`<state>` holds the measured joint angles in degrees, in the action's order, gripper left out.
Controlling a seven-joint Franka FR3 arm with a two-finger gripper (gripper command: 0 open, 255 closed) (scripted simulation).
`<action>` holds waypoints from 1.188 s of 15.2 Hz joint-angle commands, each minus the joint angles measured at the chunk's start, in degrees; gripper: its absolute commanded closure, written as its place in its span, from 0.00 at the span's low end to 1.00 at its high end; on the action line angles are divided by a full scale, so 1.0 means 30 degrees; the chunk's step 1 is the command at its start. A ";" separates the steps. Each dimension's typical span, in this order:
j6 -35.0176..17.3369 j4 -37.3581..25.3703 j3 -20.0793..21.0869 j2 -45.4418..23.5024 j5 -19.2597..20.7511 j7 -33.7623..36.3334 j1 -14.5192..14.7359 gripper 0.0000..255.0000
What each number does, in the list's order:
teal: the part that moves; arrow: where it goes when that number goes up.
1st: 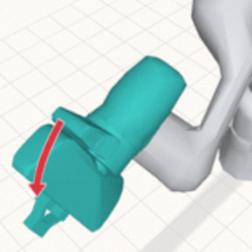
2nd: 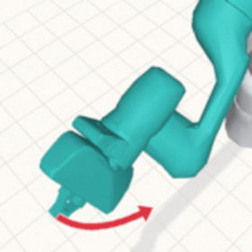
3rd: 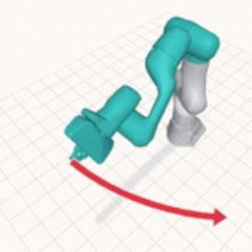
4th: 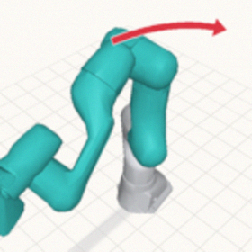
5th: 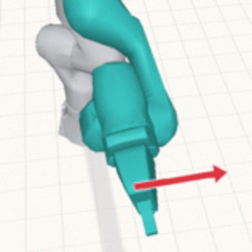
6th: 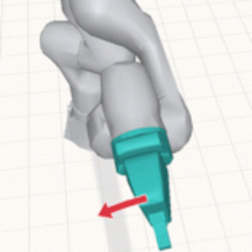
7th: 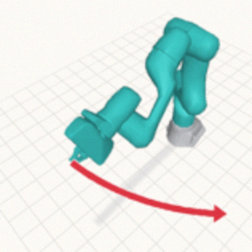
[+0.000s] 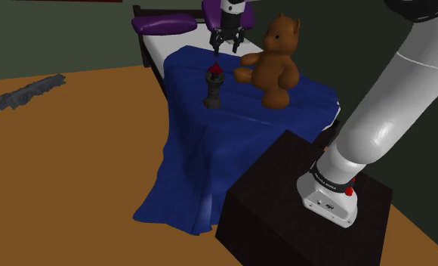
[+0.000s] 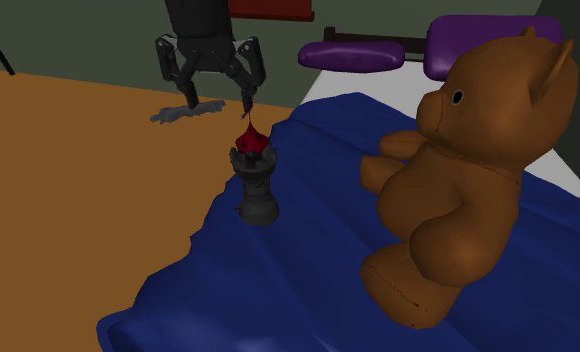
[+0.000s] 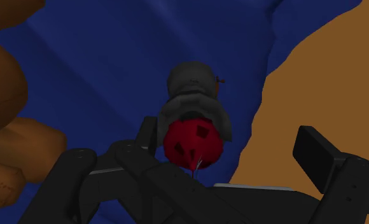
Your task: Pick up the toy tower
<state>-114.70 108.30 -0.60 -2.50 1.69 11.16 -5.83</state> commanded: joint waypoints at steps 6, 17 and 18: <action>-0.0896 -0.3066 -0.0369 -0.3433 -0.0070 0.0509 -0.0350 0.00; -0.2259 -0.2043 -0.0370 -0.3773 -0.0060 0.0546 -0.0352 1.00; -0.2257 -0.2045 -0.0370 -0.3773 -0.0060 0.0546 -0.0352 1.00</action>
<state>-121.46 102.15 -1.71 -13.81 1.51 12.80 -6.89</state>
